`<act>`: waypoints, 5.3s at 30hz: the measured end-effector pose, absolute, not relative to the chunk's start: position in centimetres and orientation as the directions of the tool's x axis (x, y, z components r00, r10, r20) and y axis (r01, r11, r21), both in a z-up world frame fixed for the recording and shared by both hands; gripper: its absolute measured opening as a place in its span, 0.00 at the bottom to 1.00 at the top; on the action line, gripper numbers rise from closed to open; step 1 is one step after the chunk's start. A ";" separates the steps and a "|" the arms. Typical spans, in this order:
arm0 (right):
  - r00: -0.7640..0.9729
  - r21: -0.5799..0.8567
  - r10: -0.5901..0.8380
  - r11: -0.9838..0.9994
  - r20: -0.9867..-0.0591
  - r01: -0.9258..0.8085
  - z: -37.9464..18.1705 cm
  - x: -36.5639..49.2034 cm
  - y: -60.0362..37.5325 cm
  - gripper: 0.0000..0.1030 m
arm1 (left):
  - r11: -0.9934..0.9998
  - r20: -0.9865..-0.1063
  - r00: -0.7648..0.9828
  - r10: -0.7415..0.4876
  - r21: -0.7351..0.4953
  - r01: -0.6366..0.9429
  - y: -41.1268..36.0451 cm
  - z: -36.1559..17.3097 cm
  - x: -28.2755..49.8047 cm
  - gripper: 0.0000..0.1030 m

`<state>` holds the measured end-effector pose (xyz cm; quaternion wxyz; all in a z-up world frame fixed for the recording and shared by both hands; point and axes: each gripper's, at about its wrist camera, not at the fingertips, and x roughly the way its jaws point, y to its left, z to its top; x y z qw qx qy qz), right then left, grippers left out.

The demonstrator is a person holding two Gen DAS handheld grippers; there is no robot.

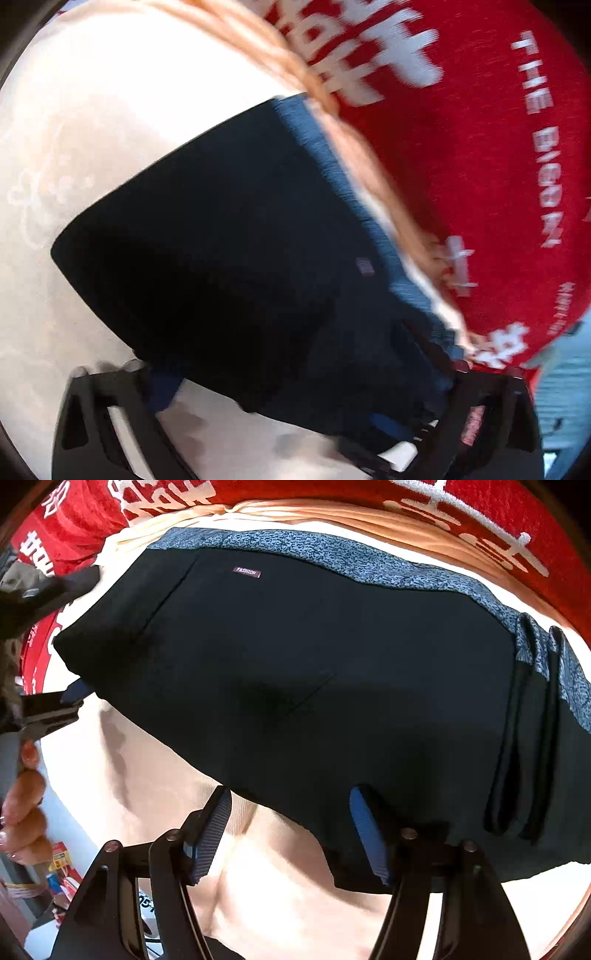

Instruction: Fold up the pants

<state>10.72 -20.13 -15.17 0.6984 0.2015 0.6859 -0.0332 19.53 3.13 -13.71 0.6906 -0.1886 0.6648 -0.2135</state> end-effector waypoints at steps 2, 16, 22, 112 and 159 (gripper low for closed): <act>0.056 0.245 0.240 0.912 -0.969 0.329 -14.9 10.5 -20.1 0.68 | 0.863 -0.861 0.069 -0.504 -0.499 0.076 2.8 -12.9 19.4 0.65; 0.212 0.427 0.374 0.837 -0.903 0.342 -6.6 17.3 -27.3 0.74 | 0.719 -0.872 0.456 -0.176 0.203 0.665 -6.0 -9.0 12.0 0.37; 0.064 0.544 0.545 0.809 -0.836 0.222 -7.8 26.8 -21.7 0.77 | 0.638 -0.844 0.512 -0.161 0.307 0.706 -6.3 -9.2 11.0 0.37; 0.290 0.320 0.175 0.739 -0.941 0.593 -6.2 -13.7 -46.3 0.16 | 0.704 -0.980 0.100 -0.175 -0.054 0.708 -22.0 -7.9 1.9 0.88; 0.408 0.437 0.210 0.656 -0.889 0.615 -8.6 -8.6 -51.4 0.54 | 0.833 -0.963 0.140 -0.229 -0.120 0.541 -24.5 -6.2 17.2 0.88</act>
